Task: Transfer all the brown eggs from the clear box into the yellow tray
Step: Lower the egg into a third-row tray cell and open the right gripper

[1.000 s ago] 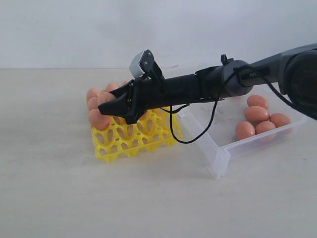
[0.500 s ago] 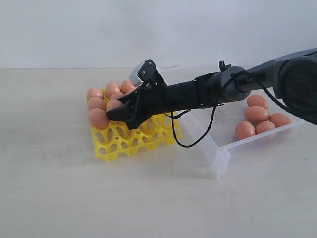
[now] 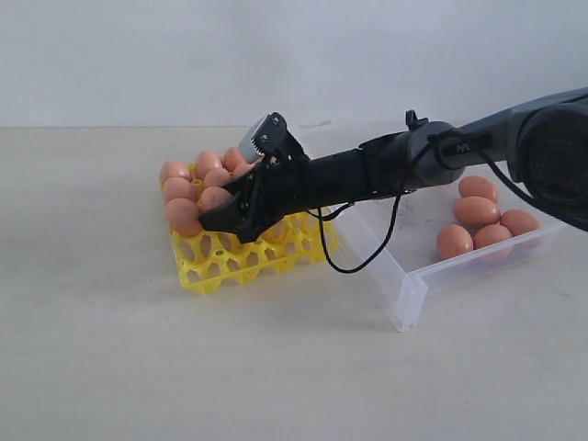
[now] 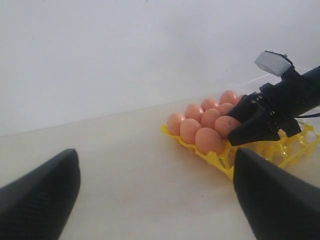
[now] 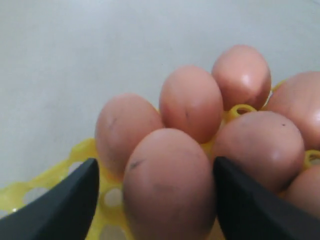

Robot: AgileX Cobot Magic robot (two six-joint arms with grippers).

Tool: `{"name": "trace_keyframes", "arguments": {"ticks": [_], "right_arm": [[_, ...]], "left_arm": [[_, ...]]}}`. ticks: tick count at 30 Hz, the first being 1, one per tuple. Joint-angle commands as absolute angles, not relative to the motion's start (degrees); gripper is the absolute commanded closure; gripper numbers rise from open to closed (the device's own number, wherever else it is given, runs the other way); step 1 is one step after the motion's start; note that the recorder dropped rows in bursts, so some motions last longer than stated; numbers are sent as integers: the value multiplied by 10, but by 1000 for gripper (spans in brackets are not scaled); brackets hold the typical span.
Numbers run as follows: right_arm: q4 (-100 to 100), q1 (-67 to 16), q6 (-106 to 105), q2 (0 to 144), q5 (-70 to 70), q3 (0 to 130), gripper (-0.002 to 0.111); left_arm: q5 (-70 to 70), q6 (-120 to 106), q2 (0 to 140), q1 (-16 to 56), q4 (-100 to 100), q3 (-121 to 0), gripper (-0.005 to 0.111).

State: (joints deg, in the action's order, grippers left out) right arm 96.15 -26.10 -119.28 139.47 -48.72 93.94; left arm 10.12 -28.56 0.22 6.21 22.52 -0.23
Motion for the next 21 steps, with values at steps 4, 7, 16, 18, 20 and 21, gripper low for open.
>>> {"name": "trace_keyframes", "arguments": {"ticks": [4,7,16,18,20,21], "right_arm": [[984,-258,-1206,1387,-450,940,40],[993,-258,-1206,1376,-450,940,40],[980,-257,-1167,1361,-381,940,41],[978,-257,-1159,1350,-384,940,41],[969,-257,-1142,1335,-393,938,41],[956,-257,-1129,1331,-401,938,43]], "left_arm": [[101,-281,0,66,229,0,29],[101,-281,0,66,229,0,29],[101,-281,0,66,229,0,29],[101,-281,0,66,229,0,29],[101,-281,0,66,229,0,29],[101,-281,0,66,229,0,29]]}}
